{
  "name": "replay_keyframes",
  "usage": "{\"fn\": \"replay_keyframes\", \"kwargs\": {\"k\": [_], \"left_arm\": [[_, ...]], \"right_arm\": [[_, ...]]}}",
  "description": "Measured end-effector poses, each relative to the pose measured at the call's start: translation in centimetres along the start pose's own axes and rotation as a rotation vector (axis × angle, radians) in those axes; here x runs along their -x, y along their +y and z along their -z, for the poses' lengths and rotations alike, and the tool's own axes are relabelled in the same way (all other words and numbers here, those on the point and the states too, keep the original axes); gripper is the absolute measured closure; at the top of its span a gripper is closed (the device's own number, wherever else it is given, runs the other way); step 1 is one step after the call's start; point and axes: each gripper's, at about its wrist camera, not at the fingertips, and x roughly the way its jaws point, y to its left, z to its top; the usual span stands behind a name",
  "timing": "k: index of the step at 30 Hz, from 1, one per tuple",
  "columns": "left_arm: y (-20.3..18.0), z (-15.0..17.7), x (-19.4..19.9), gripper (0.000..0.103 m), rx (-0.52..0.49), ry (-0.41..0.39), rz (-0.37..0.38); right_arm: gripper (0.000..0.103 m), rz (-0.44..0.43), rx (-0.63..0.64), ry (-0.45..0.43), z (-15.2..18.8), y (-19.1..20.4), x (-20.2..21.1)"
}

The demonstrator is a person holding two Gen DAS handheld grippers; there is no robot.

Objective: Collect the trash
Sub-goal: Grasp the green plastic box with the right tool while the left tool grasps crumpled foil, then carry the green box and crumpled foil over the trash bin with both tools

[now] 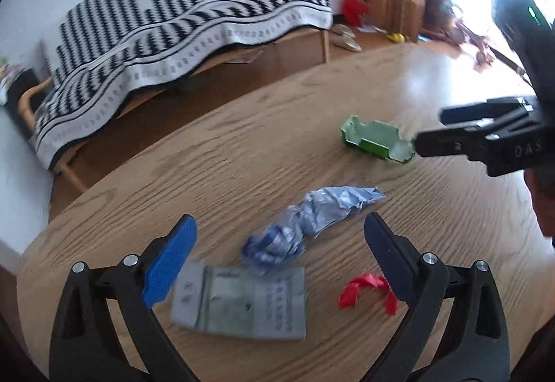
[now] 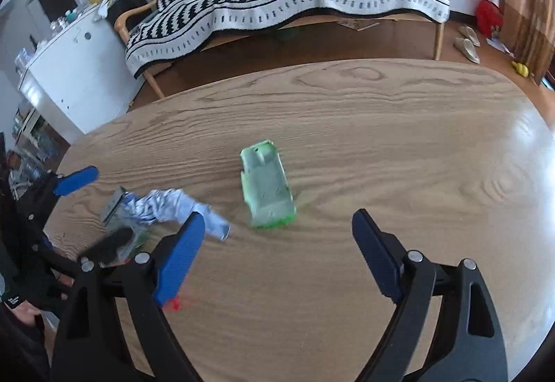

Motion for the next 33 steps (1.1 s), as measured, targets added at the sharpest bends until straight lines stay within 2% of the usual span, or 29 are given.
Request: {"fn": "replay_keyframes", "kwargs": {"k": [4,9,10,12,14,15,16,17,19,21,24,29,33], "left_arm": [[-1.0,-0.3,-2.3,0.009,-0.061,0.033,0.037],[-1.4,-0.7,-4.5,0.009,-0.057,0.061,0.019],[-1.5,-0.7,-4.7,0.012,-0.064,0.064,0.008],[-1.8,-0.6,-5.0,0.022,-0.081,0.072,0.006],[-1.9,-0.5,-5.0,0.041,-0.077,0.076,0.018],[-1.9,-0.7,-5.0,0.047,-0.068,0.076,0.024],[-1.8,-0.7,-4.9,0.058,-0.069,0.072,0.010],[-1.7,-0.7,-4.9,0.067,-0.069,0.070,0.001],[-1.4,-0.8,-4.5,0.077,-0.045,0.065,0.008],[-1.2,-1.0,-4.1,0.077,-0.010,0.056,0.017],[-1.7,-1.4,-3.2,0.077,-0.009,0.038,-0.002],[-3.6,-2.5,-0.1,0.077,-0.004,-0.022,0.016],[-5.9,-3.1,2.6,0.077,0.033,-0.074,0.082]], "right_arm": [[0.018,0.006,0.062,0.019,-0.2,0.3,-1.9],[0.019,0.057,0.134,0.027,-0.3,1.0,-4.0],[0.022,0.058,0.135,0.033,-0.3,1.1,-4.4],[0.030,0.057,0.140,0.041,-0.2,1.2,-5.0],[0.044,0.085,0.163,0.023,-0.3,1.6,-5.2],[0.060,0.080,0.166,0.021,-0.3,1.6,-5.2],[0.068,0.067,0.160,0.023,-0.3,1.6,-5.1],[0.068,0.066,0.152,0.018,-0.2,1.6,-4.9],[0.069,0.081,0.145,-0.007,-0.1,1.5,-3.9],[0.069,0.084,0.122,-0.023,0.2,1.0,-2.7],[0.069,0.100,0.073,-0.042,0.8,-0.4,-0.5],[0.069,0.152,-0.017,-0.077,2.9,-3.7,4.8],[0.069,0.208,-0.084,-0.104,5.7,-6.8,9.7]]}}
